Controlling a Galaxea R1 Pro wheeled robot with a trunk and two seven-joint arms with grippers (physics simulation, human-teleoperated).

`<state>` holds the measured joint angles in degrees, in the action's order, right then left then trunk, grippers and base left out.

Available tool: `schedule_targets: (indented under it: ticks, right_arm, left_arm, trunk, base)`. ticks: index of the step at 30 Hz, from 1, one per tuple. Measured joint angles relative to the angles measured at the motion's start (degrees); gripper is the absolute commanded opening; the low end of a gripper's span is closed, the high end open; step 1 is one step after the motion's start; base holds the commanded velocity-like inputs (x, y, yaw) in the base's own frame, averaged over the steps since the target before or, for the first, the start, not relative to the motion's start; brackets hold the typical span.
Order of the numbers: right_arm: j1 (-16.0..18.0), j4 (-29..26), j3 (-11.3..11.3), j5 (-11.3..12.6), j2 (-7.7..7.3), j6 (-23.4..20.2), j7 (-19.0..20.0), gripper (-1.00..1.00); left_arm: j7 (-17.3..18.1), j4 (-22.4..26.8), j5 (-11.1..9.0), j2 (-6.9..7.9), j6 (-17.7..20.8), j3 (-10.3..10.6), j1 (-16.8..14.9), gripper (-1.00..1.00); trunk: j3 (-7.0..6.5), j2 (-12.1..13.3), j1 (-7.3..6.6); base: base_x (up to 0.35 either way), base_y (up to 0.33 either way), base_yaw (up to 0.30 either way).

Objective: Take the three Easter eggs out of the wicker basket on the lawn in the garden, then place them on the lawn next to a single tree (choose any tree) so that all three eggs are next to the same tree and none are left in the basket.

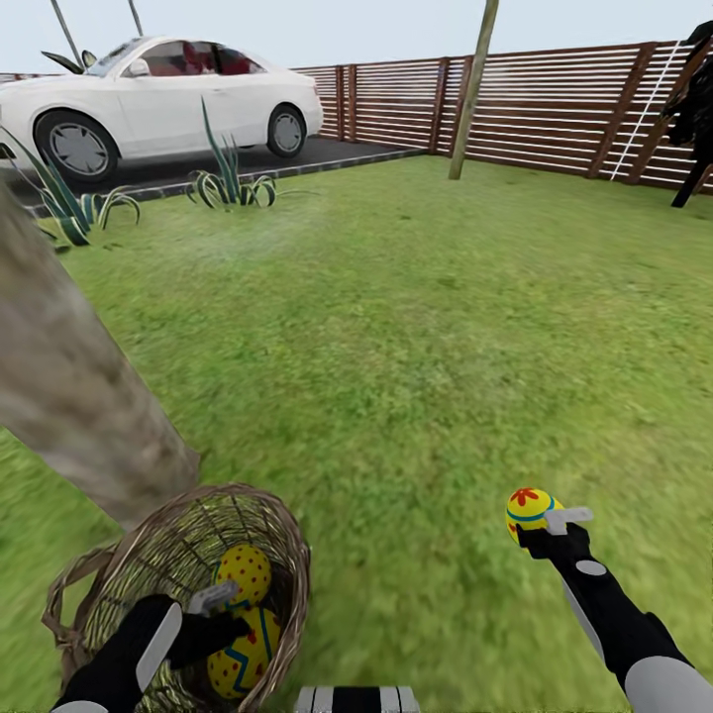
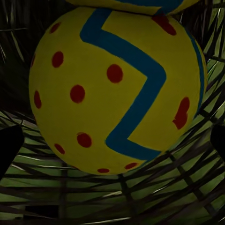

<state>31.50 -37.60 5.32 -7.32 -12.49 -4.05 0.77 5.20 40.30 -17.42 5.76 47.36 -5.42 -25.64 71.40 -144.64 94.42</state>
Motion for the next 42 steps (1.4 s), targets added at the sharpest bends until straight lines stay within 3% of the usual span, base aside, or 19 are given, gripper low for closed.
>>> schedule_targets:
  ticks: [14, 21, 27, 28, 30, 33, 42]
  right_arm:
    - [0.03, 0.01, 0.00, -0.08, 0.07, 0.07, 0.00, -1.00]
    - [0.02, 0.01, 0.00, -0.06, 0.07, 0.09, 0.00, -1.00]
    - [0.03, 0.03, 0.00, -0.09, 0.07, 0.09, -0.05, -1.00]
    - [0.00, 0.08, 0.00, -0.09, 0.14, 0.09, -0.07, -1.00]
    - [0.00, 0.10, 0.00, -0.09, 0.16, 0.09, -0.08, -1.00]
    - [0.01, 0.10, 0.00, -0.09, 0.16, 0.09, -0.08, -1.00]
    - [0.03, 0.03, 0.00, -0.09, 0.16, 0.09, -0.08, -1.00]
  left_arm:
    - [-0.01, 0.01, 0.00, -0.01, 0.00, -0.17, 0.00, 1.00]
    - [-0.01, 0.08, -0.01, -0.02, -0.10, -0.18, 0.00, 1.00]
    - [0.10, 0.03, 0.17, -0.27, -3.85, -0.02, 0.00, 1.00]
    - [0.15, 0.05, 0.27, -0.35, -6.67, -0.07, -0.01, 1.00]
    - [0.15, 0.00, 0.34, -0.37, -8.75, -0.09, -0.01, 1.00]
    - [0.20, -0.01, 0.36, -0.38, -9.17, -0.09, 0.00, 1.00]
    - [0.21, 1.03, -0.25, -0.53, -9.15, -0.11, -0.04, 1.00]
  trunk:
    - [3.10, -0.19, 0.36]
    - [3.11, -0.19, 0.36]
    - [3.11, -0.19, 0.36]
    - [3.11, -0.19, 0.36]
    - [3.11, -0.19, 0.36]
    - [3.11, -0.19, 0.36]
    - [4.88, -0.31, 0.55]
  base:
    - [0.000, 0.000, 0.000]
    - [0.000, 0.000, 0.000]
    - [0.000, 0.000, 0.000]
    - [0.000, 0.000, 0.000]
    - [0.000, 0.000, 0.000]
    - [0.000, 0.000, 0.000]
    - [0.000, 0.000, 0.000]
